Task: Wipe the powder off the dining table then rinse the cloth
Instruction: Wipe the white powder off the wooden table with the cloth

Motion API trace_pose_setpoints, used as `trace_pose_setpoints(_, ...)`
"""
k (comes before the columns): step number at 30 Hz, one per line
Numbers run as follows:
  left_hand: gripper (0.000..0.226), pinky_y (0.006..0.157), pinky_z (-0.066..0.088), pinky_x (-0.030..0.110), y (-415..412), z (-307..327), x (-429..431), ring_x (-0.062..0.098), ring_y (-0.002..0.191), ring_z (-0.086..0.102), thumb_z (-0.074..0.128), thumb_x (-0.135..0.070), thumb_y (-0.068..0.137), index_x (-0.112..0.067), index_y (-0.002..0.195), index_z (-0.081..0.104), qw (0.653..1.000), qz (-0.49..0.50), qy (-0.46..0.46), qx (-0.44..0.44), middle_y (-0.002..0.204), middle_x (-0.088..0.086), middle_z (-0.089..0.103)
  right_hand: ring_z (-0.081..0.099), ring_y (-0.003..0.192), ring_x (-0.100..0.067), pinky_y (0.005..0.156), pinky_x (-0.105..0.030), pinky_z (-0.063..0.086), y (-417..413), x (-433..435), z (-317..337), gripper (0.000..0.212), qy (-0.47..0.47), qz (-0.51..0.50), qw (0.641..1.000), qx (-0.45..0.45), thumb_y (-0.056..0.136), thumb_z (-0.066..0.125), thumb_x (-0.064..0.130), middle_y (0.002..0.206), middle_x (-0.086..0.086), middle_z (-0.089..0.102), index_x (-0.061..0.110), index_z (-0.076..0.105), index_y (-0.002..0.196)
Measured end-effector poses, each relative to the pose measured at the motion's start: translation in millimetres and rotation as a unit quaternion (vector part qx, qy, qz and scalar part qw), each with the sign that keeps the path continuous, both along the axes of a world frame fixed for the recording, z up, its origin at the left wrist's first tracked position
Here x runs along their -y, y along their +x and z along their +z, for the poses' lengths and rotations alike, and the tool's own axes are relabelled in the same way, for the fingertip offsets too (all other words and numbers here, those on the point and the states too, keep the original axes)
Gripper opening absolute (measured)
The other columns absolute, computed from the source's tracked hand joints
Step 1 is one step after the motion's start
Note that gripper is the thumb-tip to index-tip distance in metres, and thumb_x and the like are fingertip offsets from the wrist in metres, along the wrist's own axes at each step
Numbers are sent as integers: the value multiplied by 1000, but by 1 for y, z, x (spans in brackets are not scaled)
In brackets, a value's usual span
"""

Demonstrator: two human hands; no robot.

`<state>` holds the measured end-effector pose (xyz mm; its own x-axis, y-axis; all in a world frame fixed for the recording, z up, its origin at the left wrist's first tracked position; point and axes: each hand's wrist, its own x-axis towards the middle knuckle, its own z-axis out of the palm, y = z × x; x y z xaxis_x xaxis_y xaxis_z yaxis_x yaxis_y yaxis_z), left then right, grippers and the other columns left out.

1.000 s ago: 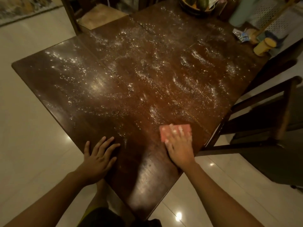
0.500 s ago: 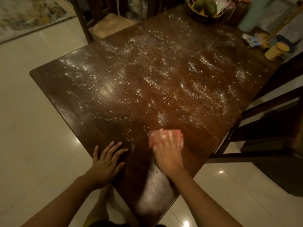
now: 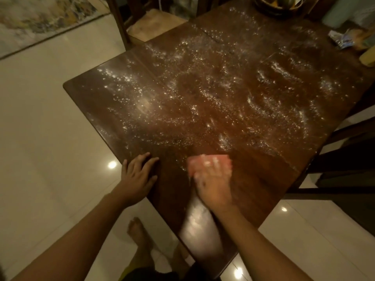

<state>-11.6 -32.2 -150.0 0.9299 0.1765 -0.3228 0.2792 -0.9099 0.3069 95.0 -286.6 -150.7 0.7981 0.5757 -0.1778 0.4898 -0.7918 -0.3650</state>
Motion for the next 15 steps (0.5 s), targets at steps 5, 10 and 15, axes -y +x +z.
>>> trace_pose_setpoints(5,74,118,1,53,-6,-4,-16,24,150,5,-3,-71,88,-38,154,9,998,-58,-9,6,162,-1,7,9,155,-20,121,-53,-7,-75,23,-2,52,-6,301,953,34,99,43,38,163,19,22,56,31,147)
trace_pose_setpoints(10,64,117,-7,48,-13,-4,-21,23,151,0,4,-63,94,-40,154,2,996,-80,-17,18,164,-2,2,16,153,-16,122,-51,7,-42,56,6,52,-45,128,990,43,102,35,42,161,19,22,59,21,148)
trace_pose_setpoints(15,62,118,-5,49,-15,-9,-24,22,150,2,11,-59,97,-37,155,6,996,-92,-7,20,164,-2,3,13,153,-27,120,-62,1,-42,-55,2,52,-71,-116,991,11,101,27,44,164,9,21,46,26,153)
